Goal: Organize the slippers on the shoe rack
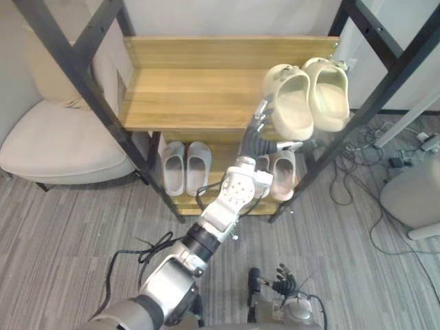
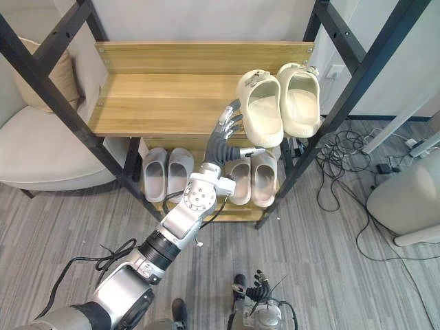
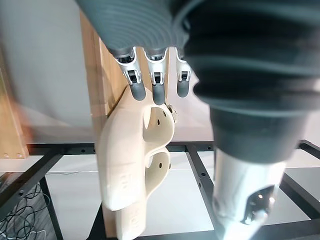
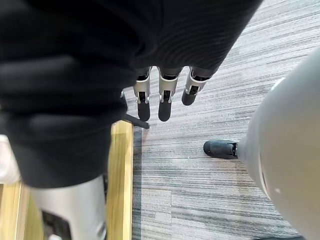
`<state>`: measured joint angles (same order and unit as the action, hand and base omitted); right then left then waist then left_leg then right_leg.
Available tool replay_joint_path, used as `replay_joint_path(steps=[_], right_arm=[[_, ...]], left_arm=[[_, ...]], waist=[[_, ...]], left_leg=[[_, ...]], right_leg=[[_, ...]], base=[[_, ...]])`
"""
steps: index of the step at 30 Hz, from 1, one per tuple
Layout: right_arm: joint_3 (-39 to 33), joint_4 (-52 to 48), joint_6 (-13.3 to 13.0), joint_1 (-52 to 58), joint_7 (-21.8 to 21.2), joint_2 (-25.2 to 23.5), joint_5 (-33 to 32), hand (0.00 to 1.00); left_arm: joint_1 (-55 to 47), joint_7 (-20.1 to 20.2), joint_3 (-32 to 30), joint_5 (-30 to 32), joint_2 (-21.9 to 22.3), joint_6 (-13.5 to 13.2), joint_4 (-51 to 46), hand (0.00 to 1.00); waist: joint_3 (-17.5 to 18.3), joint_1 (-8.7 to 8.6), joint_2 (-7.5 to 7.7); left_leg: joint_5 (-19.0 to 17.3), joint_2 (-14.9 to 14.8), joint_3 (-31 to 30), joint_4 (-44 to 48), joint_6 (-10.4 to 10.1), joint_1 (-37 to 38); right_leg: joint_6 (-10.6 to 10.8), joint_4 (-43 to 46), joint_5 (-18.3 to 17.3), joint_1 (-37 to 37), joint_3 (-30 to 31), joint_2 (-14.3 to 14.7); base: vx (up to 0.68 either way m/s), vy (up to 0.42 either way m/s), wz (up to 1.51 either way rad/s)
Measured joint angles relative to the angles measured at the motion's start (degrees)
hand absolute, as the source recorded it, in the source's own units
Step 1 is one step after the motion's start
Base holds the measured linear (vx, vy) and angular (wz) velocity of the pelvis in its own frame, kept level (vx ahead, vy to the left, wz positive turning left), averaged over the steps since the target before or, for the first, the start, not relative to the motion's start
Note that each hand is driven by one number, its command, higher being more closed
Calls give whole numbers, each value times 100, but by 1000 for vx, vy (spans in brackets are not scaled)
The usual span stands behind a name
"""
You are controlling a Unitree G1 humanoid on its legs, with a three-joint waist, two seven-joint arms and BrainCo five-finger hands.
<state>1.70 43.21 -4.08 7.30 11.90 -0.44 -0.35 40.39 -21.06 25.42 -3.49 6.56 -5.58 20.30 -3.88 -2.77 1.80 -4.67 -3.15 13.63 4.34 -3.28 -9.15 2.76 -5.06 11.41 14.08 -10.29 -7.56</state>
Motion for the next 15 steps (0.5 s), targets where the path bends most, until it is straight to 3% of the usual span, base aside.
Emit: replay_joint_path(steps=[15], right_arm=[[-102, -287, 5, -44, 1, -180, -34, 0]], left_arm=[[717, -3, 6, 111, -6, 26, 207, 0]], waist=[[-127, -63, 179]], left_leg=[[-412, -49, 168, 589, 84, -300]], right_leg=[[65, 176, -57, 205, 188, -28]], base=[[-13, 44, -6]])
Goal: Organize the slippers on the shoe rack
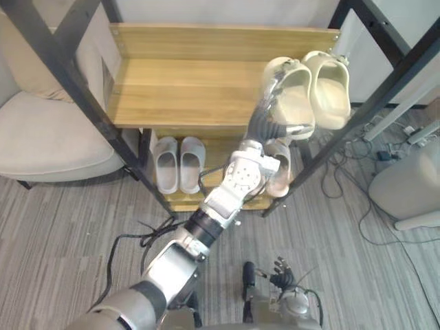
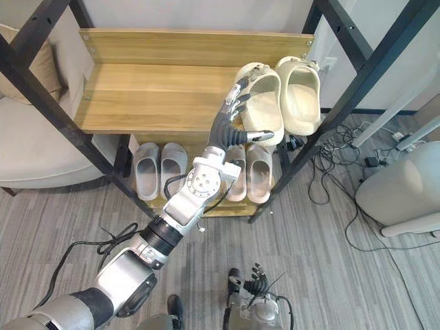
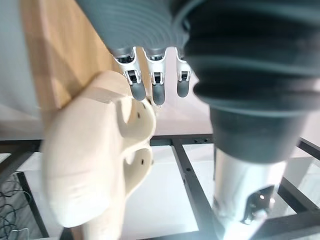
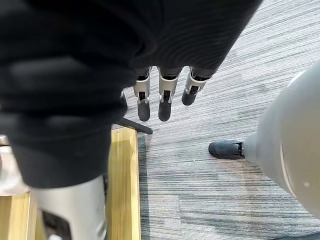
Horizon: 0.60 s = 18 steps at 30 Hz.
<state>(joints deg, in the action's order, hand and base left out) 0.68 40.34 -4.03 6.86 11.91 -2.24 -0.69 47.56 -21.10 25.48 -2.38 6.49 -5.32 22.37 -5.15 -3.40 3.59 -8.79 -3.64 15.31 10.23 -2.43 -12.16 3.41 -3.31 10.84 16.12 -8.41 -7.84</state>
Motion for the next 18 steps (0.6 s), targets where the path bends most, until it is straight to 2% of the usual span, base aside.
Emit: replay_joint_path(steps=[8, 13, 18], right_arm=[[-35, -341, -5, -69, 2, -7, 0, 0], [-41, -340, -6, -63, 11, -7, 0, 0], [-41, -340, -10, -64, 30, -8, 0, 0]], left_arm=[[687, -3, 25, -4, 8, 19, 414, 0], [779, -12, 4, -3, 16, 65, 423, 0], [783, -51, -303, -2, 16, 74, 425, 0]], waist=[[-211, -31, 93], [-244, -57, 92], [-245, -67, 91]], left_leg=[[-120, -14, 141, 234, 42, -105], [-164, -24, 149, 310, 55, -177], [-186, -26, 146, 334, 62, -177]], right_leg=[[2, 99, -1, 135, 116, -9], [3, 110, 0, 185, 137, -9], [3, 111, 0, 182, 152, -9]], base=[[-1, 55, -8], [-5, 40, -3], [-8, 35, -2]])
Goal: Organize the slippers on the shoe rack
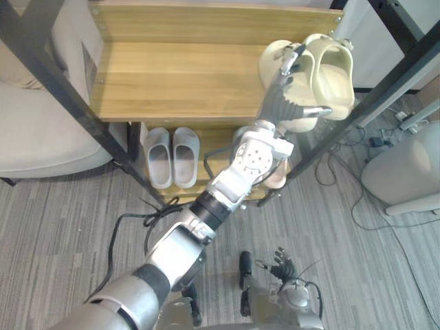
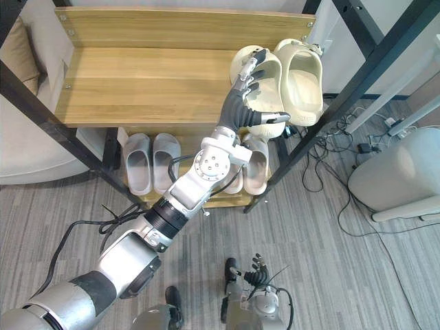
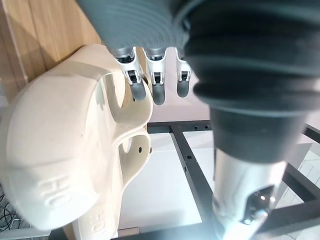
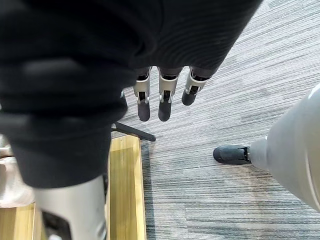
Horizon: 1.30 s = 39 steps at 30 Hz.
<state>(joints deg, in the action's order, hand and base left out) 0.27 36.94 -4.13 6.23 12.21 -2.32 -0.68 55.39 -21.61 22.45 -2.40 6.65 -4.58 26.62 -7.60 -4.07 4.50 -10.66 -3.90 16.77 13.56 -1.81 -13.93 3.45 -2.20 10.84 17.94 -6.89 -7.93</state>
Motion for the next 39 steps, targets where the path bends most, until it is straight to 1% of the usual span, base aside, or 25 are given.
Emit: replay_joint_path(steps=[1, 5, 8, 14, 22, 29, 39], right_arm=[[1, 0, 0, 1, 1, 0, 1, 0], [4, 1, -1, 2, 1, -1, 3, 0], [7, 1, -1, -2, 0, -1, 3, 0], [14, 6, 0, -4, 0, -1, 5, 0], [13, 17, 0, -13, 0, 2, 7, 0], [2, 67, 0, -118, 1, 2, 5, 0], [-37, 129, 0, -240, 1, 3, 1, 0]], left_arm=[[0, -80, -87, 0, -1, 0, 0, 0], [-1, -185, -281, 0, -1, 2, 13, 0], [-1, -188, -331, 3, -1, 24, 249, 0], [-4, -185, -334, 3, -1, 49, 462, 0], [-15, -161, -280, 33, 0, 92, 718, 0], [-10, -157, -124, 117, 1, -7, 858, 0], [88, -180, -130, 90, 12, -12, 936, 0]], waist=[[-1, 0, -1], [-1, 10, -2], [-3, 15, -4], [-23, 28, -33], [-25, 27, -36], [-26, 26, -34], [-78, 28, 7]], left_leg=[[-11, -5, -2, 0, 2, -2], [-15, -5, -10, 2, 4, -5], [-15, -5, -16, -1, 4, -5], [-14, -5, -23, -5, 3, -5], [-14, -5, -15, -3, 4, -3], [-23, -5, 18, 36, 11, -8], [-141, -30, 137, 177, 31, -11]], right_leg=[[1, 0, -1, -5, 0, 0], [3, 1, -3, -9, -6, 0], [3, 1, -3, -10, -12, -1], [3, 1, -3, -12, -18, -1], [3, 4, -3, -12, -9, 0], [2, 18, -3, -12, 0, 0], [4, 43, -5, 4, 105, 10]], base=[[0, 0, 0], [-7, 24, 1], [1, 26, 0], [-2, 10, 0], [-1, 5, 0], [0, 0, 0], [-1, 10, -5]])
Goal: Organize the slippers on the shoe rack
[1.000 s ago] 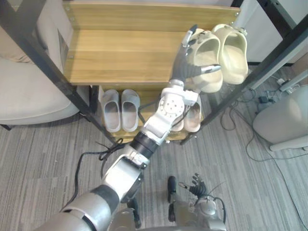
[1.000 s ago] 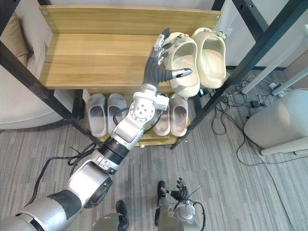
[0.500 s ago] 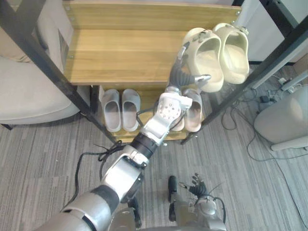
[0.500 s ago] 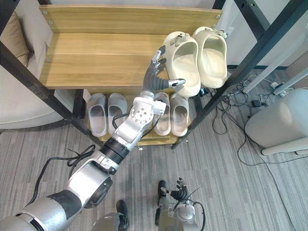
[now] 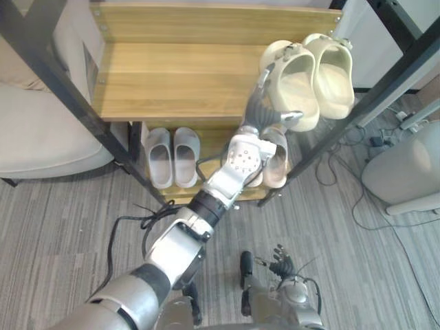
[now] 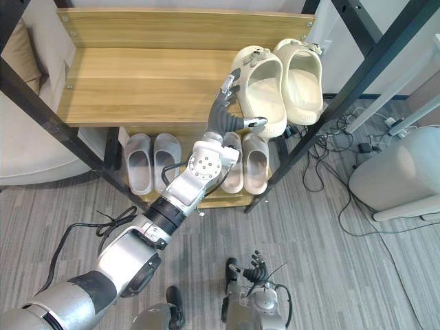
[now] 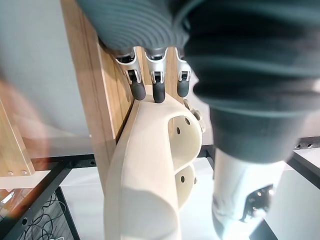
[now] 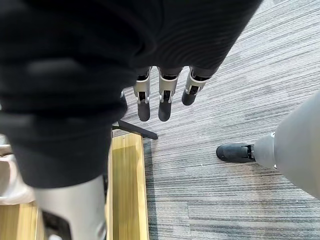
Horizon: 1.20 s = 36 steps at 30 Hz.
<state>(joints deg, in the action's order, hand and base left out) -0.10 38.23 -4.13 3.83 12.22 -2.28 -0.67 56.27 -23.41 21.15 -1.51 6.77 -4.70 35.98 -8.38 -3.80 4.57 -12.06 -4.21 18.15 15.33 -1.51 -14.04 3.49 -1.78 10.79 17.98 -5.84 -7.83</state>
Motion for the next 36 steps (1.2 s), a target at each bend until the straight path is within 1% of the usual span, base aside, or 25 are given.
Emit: replay_joint_path(steps=[7, 9, 11, 14, 18, 23, 28, 31, 33, 34, 35, 36], right_arm=[[-103, 2, 0, -95, 0, -19, 0, 0], [-133, 2, 0, -106, 0, -53, 1, 0], [-135, 42, -1, -105, -2, -60, 1, 0], [-136, 131, -1, -88, -5, -60, 0, 0], [-128, 133, -1, -66, -25, -52, -1, 0], [75, 166, 1, -47, -86, -49, -37, 0], [199, 326, 3, -56, -107, -43, -59, 0], [260, 336, 6, -44, -111, -37, -59, 0], [270, 337, 6, -41, -113, -34, -60, 0], [294, 337, 6, -41, -115, -31, -62, 0], [316, 338, 7, -12, -121, -26, -83, 0], [318, 339, 7, 0, -123, -24, -127, 0]], left_arm=[[180, 10, -18, -100, 19, 1, 139, 0], [251, 43, -157, -111, 23, 5, 187, 0], [348, 125, -390, -254, 22, 30, 205, 0], [468, 134, -620, -340, -18, 43, 233, 0], [613, 137, -902, -492, -322, 63, 238, 0], [611, 183, -1160, -534, -795, 64, 183, 0], [594, 242, -1330, -534, -964, 72, 130, 0], [435, 236, -1346, -544, -1070, 73, -197, 0], [213, 235, -1299, -654, -1057, 48, -618, 0], [60, 234, -1220, -688, -1052, 42, -899, 0], [-210, 237, -1015, -794, -1050, -7, -1387, 0], [-302, 241, -916, -835, -1046, -32, -1549, 0]], waist=[[-7, -1, 3], [-27, -3, 3], [-54, -11, -16], [-91, -21, -45], [-130, -53, -91], [-146, -20, -116], [-149, 40, -148], [-154, 74, -185], [-148, 100, -213], [-147, 104, -227], [-141, 101, -255], [-138, 103, -258]], left_leg=[[-80, 6, 10, 87, 28, -23], [-96, 9, 11, 89, 34, -23], [-109, 8, 9, 93, 39, -20], [-110, 5, 10, 91, 37, -26], [-109, -3, 4, 91, 34, -35], [-99, -6, -30, 107, 27, -46], [-69, -4, -140, 131, 5, -89], [-64, -4, -154, 141, 2, -91], [-58, -4, -177, 148, -3, -90], [-47, -3, -216, 148, -6, -90], [-31, -3, -308, 148, -20, -79], [-27, -6, -325, 147, -26, -68]], right_leg=[[12, 0, -9, 0, -3, -12], [12, 0, -9, 0, -2, -15], [12, 0, -9, 6, 8, -16], [12, 0, -9, 17, 10, -14], [12, 0, -10, 28, 5, -9], [12, 0, -10, 23, -30, -7], [10, 0, -11, 3, -163, -11], [1, 0, -17, -11, -179, -15], [-4, 0, -21, -27, -201, -16], [-12, 0, -27, -50, -239, -18], [-37, 0, -70, -117, -326, -22], [-43, 1, -77, -138, -345, -21]], base=[[20, 48, -1], [6, 38, -3], [-3, 29, -4], [0, 0, 0], [0, 0, 0], [-1, 9, 1], [-1, 17, 10], [-4, 10, 4], [-11, 18, 6], [-10, 10, 23], [-7, 9, 25], [-2, 3, 24]])
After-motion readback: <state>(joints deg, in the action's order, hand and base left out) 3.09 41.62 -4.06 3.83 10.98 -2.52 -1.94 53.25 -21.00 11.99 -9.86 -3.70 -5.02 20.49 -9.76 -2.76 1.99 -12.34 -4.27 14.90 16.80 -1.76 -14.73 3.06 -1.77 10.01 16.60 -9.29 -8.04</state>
